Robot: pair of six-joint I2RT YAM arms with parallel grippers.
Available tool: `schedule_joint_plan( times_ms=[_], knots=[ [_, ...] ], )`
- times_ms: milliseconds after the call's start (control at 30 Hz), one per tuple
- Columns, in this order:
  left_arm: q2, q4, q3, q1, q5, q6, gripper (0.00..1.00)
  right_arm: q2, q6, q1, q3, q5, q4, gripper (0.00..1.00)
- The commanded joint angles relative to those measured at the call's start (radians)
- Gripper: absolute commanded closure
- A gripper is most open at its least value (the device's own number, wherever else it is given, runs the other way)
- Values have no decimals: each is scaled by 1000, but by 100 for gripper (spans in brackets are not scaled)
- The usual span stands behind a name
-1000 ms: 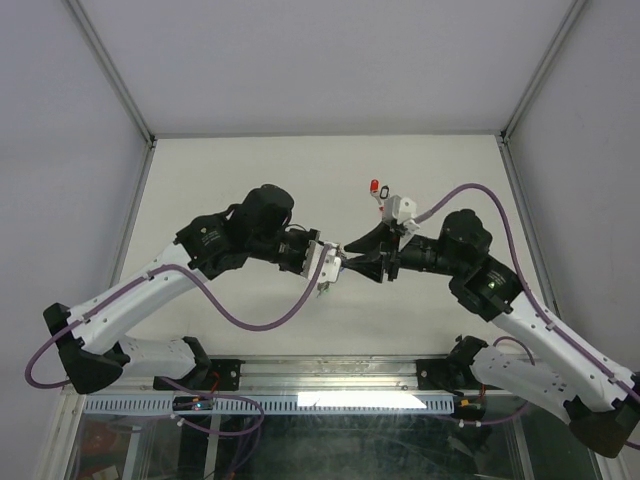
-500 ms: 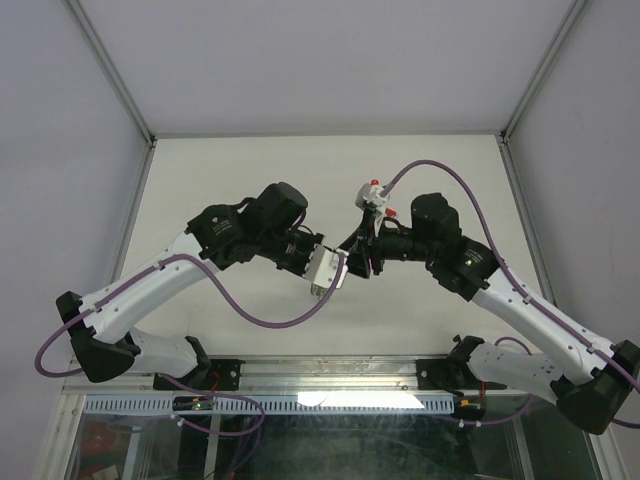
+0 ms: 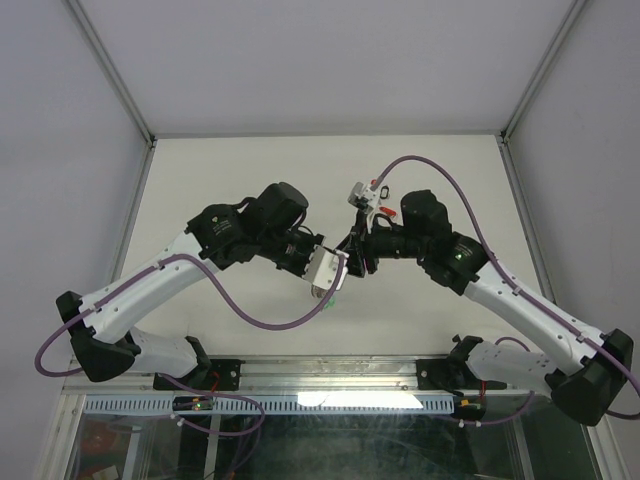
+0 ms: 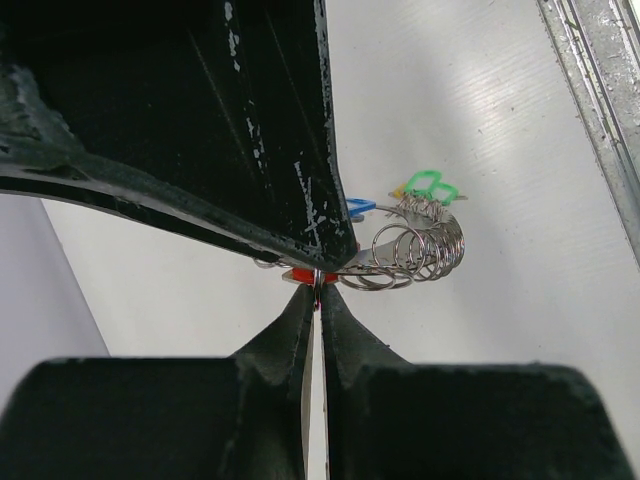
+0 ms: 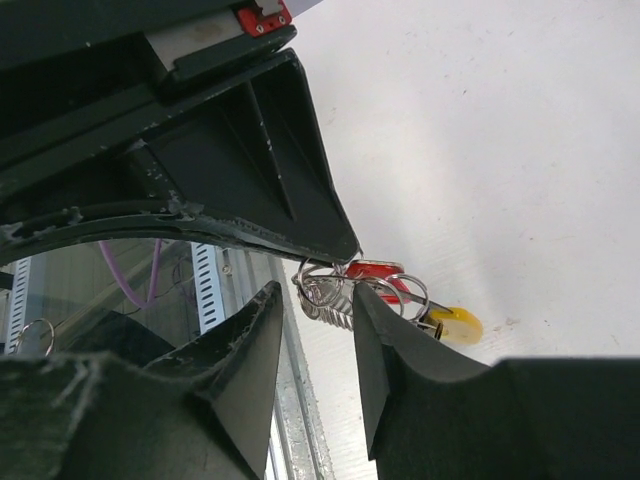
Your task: Put the keys on the keyring
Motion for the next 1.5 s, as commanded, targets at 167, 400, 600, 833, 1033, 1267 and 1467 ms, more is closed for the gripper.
schedule_joint_plan(
  times_ms=[167,400,600,833,1033,1267,1467],
  knots=[
    [5,30,51,-14,13,10,100,16,45,1,36,-53,64,67],
    [8,31,54,-16,15,3,100,28,49,1,29,-57,72,71],
    [11,32,58,-16,13,-4,100,38,33,1,27,-56,53,74],
    [13,33,63,-15,9,-21,100,38,9,1,33,-73,30,100],
    [-16,71,46,-15,22,-47,99,-13,-6,1,-4,-98,99,100],
    [-163,218,-70,-15,69,-111,70,-84,-41,1,-40,-73,151,100],
    [-278,354,-197,-16,111,-174,67,-143,-61,1,-87,-84,230,100]
  ],
)
